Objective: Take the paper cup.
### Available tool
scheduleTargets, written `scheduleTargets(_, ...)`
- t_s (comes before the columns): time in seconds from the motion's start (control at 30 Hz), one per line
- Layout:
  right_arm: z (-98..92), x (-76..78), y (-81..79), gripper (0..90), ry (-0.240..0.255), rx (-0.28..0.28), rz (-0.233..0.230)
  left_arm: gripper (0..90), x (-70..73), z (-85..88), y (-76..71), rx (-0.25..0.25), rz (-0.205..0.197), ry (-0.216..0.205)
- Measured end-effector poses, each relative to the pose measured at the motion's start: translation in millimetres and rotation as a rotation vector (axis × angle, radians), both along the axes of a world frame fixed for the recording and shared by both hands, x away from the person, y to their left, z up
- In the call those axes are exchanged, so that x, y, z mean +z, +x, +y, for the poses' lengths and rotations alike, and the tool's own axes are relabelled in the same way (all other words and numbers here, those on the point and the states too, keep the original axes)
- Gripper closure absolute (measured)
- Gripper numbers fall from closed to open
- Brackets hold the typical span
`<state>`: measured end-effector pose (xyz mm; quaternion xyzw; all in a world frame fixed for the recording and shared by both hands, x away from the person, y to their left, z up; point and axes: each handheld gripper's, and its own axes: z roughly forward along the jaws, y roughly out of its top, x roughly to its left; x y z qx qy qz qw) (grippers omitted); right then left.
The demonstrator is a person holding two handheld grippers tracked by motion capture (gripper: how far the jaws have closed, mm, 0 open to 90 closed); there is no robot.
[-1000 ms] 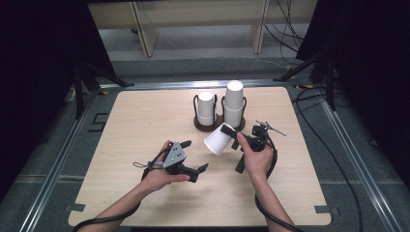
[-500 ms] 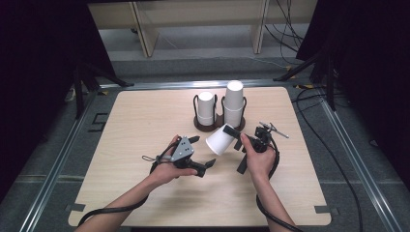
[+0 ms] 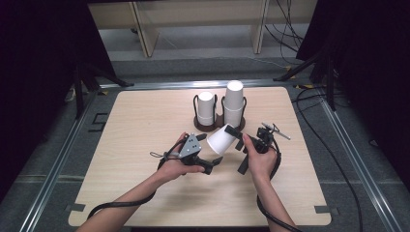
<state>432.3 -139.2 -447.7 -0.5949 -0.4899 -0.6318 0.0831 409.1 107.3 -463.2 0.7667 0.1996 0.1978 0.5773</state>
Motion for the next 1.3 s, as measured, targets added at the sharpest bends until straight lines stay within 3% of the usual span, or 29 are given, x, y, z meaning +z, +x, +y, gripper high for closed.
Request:
scheduleTargets(0.13,-2.0,0.9,-0.8,35.1,0.010,0.001,0.008,1.0,-3.2,-2.7,1.7,-0.003,-0.005,-0.021)
scheduleTargets(0.17,-1.3,2.0,-1.6,35.1,0.034,0.003,0.032,1.0,-4.4,-3.6,1.9,-0.004,-0.006,-0.033)
scheduleTargets(0.33,-2.5,1.1,-0.4,35.1,0.022,0.005,0.015,1.8,-7.0,-2.3,4.7,0.006,0.004,-0.034)
scheduleTargets(0.37,-1.7,2.3,-1.7,35.1,0.044,0.011,0.036,2.2,-7.2,-2.0,5.5,0.009,0.009,-0.039)
scheduleTargets(0.4,-1.4,2.6,-1.8,35.1,0.044,0.009,0.041,2.5,-8.4,-2.3,7.8,0.006,0.011,-0.062)
scheduleTargets(0.53,-2.8,1.3,-0.7,35.1,0.023,0.004,0.020,4.6,-8.2,-2.3,9.3,0.015,0.018,-0.085)
scheduleTargets(0.63,-3.0,2.1,-1.3,35.1,0.040,0.006,0.035,5.5,-8.0,-2.4,9.4,0.016,0.018,-0.071)
scheduleTargets(0.67,-3.8,1.2,-0.7,35.1,0.027,0.000,0.022,5.9,-8.6,-2.9,9.5,0.018,0.018,-0.070)
scheduleTargets(0.7,-4.5,2.0,-1.1,35.1,0.032,0.004,0.029,6.3,-9.9,-4.2,10.0,0.016,0.016,-0.085)
scheduleTargets(0.73,-4.4,4.1,-2.1,35.1,0.061,0.009,0.053,6.9,-9.7,-3.8,9.8,0.019,0.016,-0.063)
scheduleTargets(0.87,-4.5,4.9,-2.2,35.1,0.058,0.005,0.050,8.2,-9.9,-6.2,9.5,0.020,0.007,-0.066)
scheduleTargets(0.97,-4.7,3.4,-1.4,35.1,0.040,0.006,0.022,10.1,-9.7,-7.8,9.8,0.022,0.000,-0.056)
scheduleTargets(1.03,-5.1,4.2,-1.7,35.1,0.040,0.004,0.034,12.5,-9.2,-7.2,10.5,0.027,-0.002,-0.051)
scheduleTargets(1.13,-6.1,3.1,-1.3,34.8,0.037,-0.004,0.025,14.9,-9.2,-8.4,9.8,0.026,-0.008,-0.069)
scheduleTargets(1.17,-6.2,3.6,-1.5,34.6,0.042,-0.008,0.032,14.9,-7.7,-7.0,9.1,0.028,-0.012,-0.050)
scheduleTargets(1.3,-6.3,3.7,-1.6,32.6,0.065,-0.005,0.037,20.3,-4.1,-4.0,7.9,0.028,-0.021,-0.047)
